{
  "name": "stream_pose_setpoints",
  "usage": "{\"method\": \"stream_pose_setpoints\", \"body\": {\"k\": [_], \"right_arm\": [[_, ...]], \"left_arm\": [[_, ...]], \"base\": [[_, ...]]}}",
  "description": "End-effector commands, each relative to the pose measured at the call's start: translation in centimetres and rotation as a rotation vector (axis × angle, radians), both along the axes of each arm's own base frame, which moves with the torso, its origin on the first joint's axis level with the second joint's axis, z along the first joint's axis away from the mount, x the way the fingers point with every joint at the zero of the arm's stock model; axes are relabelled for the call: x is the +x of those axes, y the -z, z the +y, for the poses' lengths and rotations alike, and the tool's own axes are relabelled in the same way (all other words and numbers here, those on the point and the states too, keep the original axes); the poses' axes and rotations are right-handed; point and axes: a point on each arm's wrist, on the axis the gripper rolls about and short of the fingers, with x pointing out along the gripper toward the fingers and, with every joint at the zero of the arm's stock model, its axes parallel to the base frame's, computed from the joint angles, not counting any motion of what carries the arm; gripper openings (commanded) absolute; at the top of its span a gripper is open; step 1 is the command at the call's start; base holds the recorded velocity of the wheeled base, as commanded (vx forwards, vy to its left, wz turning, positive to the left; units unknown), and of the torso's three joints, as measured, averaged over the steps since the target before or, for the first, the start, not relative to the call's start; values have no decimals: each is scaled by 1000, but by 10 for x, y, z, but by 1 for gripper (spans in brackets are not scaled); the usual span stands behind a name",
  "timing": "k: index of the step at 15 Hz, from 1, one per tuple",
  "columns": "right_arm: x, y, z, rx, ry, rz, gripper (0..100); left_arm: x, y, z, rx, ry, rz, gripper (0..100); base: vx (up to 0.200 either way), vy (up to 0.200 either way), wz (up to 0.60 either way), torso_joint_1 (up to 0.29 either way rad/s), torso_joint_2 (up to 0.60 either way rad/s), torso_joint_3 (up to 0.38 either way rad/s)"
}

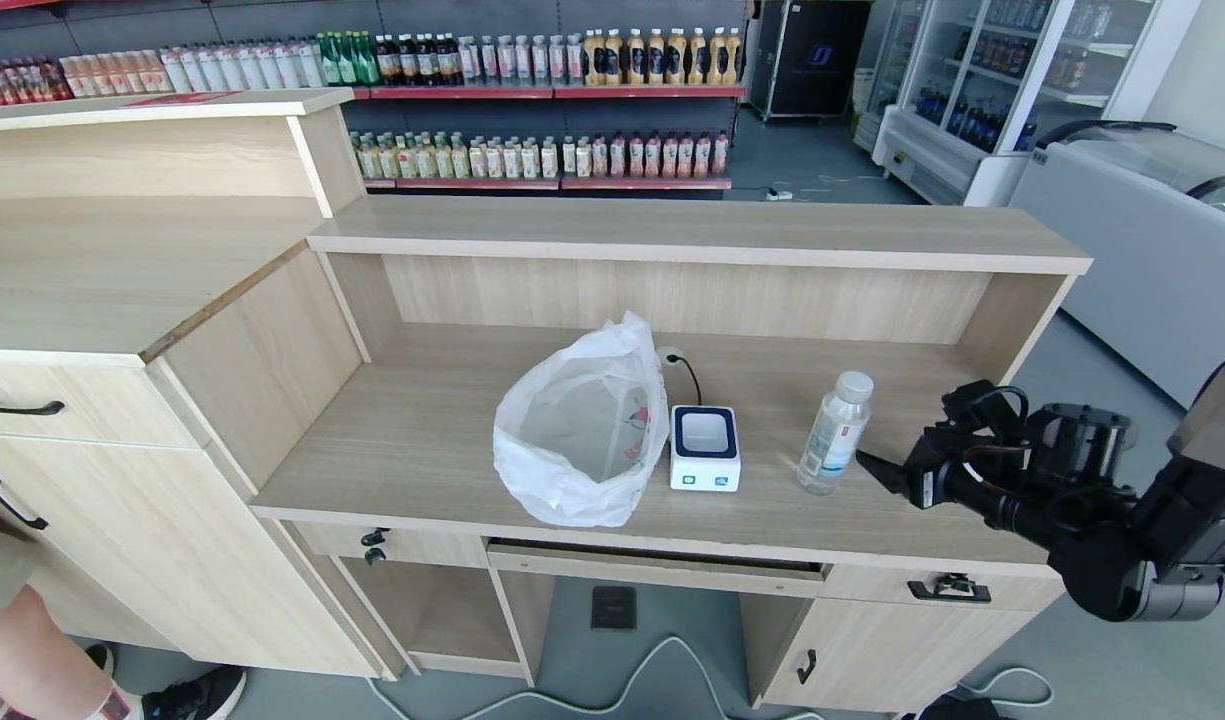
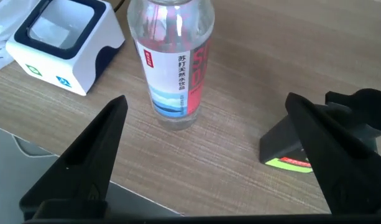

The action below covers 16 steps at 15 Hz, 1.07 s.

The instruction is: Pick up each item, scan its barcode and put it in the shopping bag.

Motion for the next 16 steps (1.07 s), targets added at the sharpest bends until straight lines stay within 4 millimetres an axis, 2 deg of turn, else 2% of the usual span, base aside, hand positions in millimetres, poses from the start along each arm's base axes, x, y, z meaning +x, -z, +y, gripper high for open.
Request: {"method": "stream_pose_setpoints", "body": {"k": [1,8,16], "right_arm": [[12,9,7,0,-20,-1,100],[47,24,30,2,-78,-46,100],[63,40,47,8,-115,-48,100]], "left_arm": [[0,0,0,0,0,0,100],[0,0,0,0,0,0,100],[0,0,0,0,0,0,100]], "base": [[0,0,0,0,0,0],[0,0,0,0,0,0],[0,0,0,0,0,0]]}}
